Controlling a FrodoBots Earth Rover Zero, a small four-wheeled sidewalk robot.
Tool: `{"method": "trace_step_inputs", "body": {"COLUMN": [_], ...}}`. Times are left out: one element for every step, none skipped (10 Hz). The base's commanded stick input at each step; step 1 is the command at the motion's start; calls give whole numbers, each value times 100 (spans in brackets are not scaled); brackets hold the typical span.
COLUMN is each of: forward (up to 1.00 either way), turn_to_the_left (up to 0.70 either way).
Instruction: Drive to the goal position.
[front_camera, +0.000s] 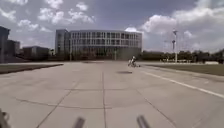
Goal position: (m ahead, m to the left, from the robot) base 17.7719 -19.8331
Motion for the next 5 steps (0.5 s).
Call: {"method": "trace_step_inputs", "body": {"forward": [70, 70, 70, 70, 70], "turn_to_the_left": [0, 0, 0, 0, 0]}}
